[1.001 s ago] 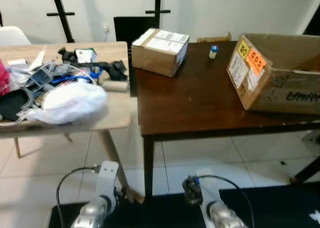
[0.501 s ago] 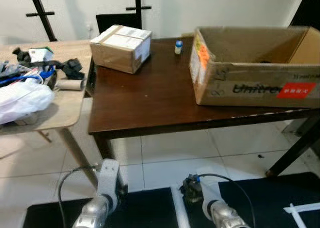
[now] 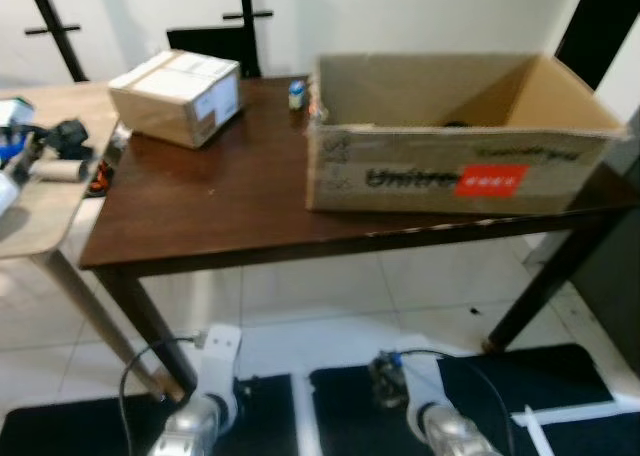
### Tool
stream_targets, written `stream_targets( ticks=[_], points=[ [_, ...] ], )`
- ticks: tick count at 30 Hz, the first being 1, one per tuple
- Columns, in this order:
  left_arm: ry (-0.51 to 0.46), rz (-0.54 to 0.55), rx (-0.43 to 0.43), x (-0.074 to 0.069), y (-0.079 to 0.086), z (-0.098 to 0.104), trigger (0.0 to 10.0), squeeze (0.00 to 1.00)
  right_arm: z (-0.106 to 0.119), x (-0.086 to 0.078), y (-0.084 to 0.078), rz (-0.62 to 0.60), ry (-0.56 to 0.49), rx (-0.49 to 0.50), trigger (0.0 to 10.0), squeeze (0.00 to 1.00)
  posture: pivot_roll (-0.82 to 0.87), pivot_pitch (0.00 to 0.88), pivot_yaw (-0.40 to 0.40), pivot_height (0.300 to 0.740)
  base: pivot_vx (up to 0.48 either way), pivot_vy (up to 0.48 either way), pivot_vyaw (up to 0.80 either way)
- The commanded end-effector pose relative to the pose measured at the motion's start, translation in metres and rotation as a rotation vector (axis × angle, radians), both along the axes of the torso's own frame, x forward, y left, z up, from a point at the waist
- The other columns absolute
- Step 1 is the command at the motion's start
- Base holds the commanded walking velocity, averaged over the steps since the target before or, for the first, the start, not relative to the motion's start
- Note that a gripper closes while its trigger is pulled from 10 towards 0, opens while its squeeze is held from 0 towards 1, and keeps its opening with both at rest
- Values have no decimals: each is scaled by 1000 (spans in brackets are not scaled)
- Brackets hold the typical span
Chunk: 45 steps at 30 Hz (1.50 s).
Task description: Picking trash to rubbish bin
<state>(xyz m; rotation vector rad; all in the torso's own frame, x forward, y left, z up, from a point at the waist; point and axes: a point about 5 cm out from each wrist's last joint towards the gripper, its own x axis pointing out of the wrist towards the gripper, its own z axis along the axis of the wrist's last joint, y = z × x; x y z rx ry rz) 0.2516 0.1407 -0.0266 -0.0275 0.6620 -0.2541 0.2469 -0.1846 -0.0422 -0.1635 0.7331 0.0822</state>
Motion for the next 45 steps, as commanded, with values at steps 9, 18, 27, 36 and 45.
stream_targets(
  ticks=[9,18,27,36,45],
  points=[
    [16,16,33,-5,6,-5,10000,0,-4,-5,6,9,15,16,10000,0,-34,77,12,740,0,-133,0],
    [12,4,34,-5,5,-5,10000,0,-4,-4,6,13,10,17,10000,0,-37,73,13,740,0,0,0],
    [3,5,23,-5,3,-4,10000,0,-4,-4,7,16,10,19,10000,0,-36,65,14,740,0,0,0],
    [4,-7,26,-4,3,-4,10000,0,-4,-4,8,18,12,21,10000,0,-32,70,14,740,-199,0,0],
    [9,-11,26,-5,3,-5,10000,0,-4,-5,9,15,13,24,10000,0,-34,74,16,740,-409,0,0]
  ],
)
